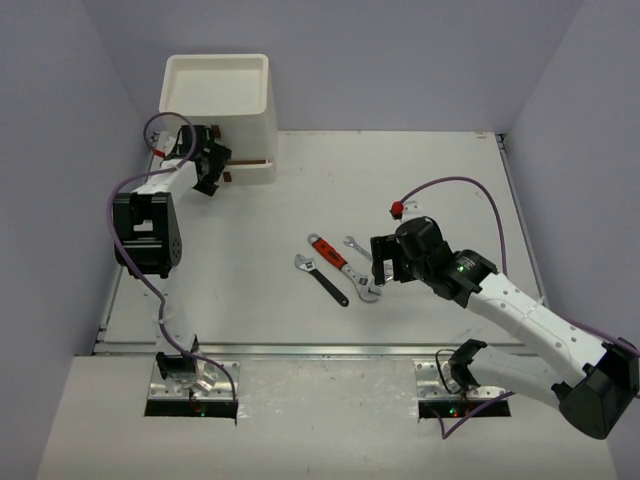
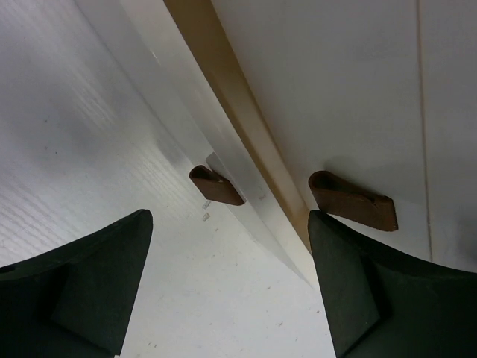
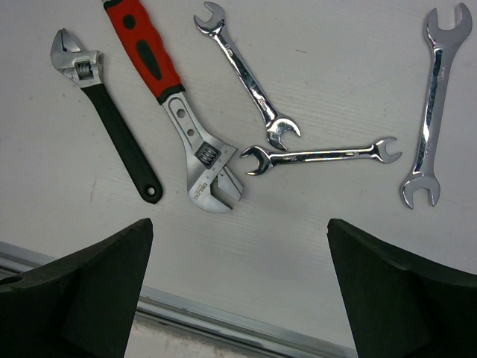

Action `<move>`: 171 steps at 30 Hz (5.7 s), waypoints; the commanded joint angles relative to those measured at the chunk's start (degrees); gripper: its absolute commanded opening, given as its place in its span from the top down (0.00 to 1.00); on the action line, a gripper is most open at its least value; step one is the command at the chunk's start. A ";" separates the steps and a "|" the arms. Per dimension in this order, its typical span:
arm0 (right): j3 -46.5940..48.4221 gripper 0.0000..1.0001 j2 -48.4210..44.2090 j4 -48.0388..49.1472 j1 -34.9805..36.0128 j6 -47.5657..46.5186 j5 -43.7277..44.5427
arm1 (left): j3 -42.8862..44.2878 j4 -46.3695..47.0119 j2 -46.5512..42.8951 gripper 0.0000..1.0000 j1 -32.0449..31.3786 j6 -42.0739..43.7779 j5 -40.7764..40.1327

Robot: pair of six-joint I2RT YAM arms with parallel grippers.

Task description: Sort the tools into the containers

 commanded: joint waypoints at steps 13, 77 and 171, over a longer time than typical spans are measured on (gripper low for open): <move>-0.52 0.01 -2.07 3.38 -0.18 -0.15 -0.61 | 5.10 -3.87 5.52 0.18 0.16 -1.96 -6.92; 24.38 0.18 45.74 2.24 -11.74 -26.41 -15.10 | -44.68 4.13 -71.43 0.00 0.87 21.23 11.92; 22.51 1.00 22.53 12.14 9.93 -11.11 -16.27 | -64.38 79.52 -38.39 1.00 -36.66 4.41 19.39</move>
